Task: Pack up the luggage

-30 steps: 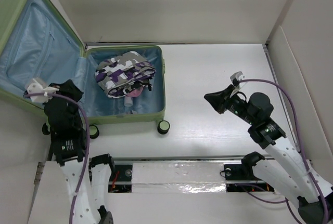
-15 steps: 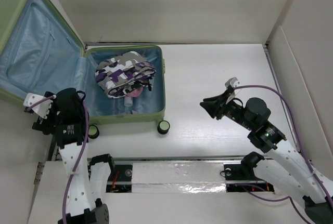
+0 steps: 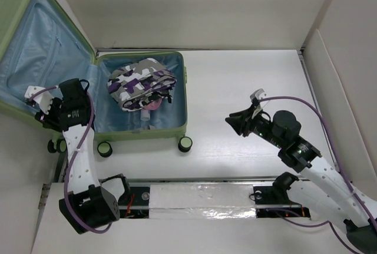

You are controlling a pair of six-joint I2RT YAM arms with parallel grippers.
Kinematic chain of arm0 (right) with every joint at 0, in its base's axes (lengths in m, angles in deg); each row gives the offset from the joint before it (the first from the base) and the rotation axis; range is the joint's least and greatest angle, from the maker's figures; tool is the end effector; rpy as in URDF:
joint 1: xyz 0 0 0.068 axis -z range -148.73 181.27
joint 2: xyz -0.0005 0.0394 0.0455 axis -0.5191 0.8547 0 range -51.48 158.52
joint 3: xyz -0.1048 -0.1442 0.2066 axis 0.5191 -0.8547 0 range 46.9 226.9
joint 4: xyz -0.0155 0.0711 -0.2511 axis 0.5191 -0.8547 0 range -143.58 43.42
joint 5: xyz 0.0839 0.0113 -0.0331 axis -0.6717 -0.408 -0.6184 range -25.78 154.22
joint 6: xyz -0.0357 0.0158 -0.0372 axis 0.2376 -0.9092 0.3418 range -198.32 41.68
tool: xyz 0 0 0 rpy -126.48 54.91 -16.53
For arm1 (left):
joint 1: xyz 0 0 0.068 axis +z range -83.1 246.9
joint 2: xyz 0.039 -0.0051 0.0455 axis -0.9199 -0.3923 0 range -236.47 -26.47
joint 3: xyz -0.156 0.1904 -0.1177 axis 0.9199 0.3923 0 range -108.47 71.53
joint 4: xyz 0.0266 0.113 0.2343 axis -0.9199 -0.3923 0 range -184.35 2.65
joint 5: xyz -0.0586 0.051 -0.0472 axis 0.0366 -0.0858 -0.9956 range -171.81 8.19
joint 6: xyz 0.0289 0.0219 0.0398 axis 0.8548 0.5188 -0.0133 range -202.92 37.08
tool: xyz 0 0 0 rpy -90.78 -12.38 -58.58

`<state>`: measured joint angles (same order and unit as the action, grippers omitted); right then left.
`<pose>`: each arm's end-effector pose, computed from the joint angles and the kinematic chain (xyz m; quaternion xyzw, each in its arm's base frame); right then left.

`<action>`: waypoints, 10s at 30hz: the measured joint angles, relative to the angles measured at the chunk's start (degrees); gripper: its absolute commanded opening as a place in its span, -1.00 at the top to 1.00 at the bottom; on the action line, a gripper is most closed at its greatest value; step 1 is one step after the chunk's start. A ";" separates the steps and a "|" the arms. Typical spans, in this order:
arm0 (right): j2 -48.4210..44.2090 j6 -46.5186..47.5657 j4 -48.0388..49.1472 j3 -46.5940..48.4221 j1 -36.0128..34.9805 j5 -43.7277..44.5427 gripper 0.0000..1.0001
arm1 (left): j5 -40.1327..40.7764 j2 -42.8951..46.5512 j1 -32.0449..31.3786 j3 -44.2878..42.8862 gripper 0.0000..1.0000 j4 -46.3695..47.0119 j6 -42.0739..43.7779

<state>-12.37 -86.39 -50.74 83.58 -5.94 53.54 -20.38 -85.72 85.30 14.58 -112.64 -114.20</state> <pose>0.1319 0.1085 0.3171 -0.2469 0.7039 0.3191 0.5846 0.1922 0.0968 0.3484 -0.5491 0.5562 0.3841 0.4916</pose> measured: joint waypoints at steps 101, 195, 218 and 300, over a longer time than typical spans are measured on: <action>27.28 -1.57 3.39 13.29 -8.22 19.54 0.41 | -55.32 -13.66 -1.46 11.37 -0.10 24.85 -5.66; 59.28 7.28 -9.40 56.39 18.01 9.01 -0.66 | -53.13 10.08 -24.87 35.58 -0.05 49.24 -14.34; 2.62 -5.14 -1.44 4.48 28.02 7.56 -0.06 | -52.50 -5.90 -42.40 27.02 -0.20 57.64 -12.17; 70.29 -10.32 2.93 45.05 40.74 -5.60 -0.92 | -70.38 -31.65 -20.55 11.28 -0.72 78.84 -24.09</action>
<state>57.92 -96.71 -47.81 128.63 34.80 47.95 -90.76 -117.37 64.75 25.86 -33.81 -138.29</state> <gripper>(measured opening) 0.908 0.861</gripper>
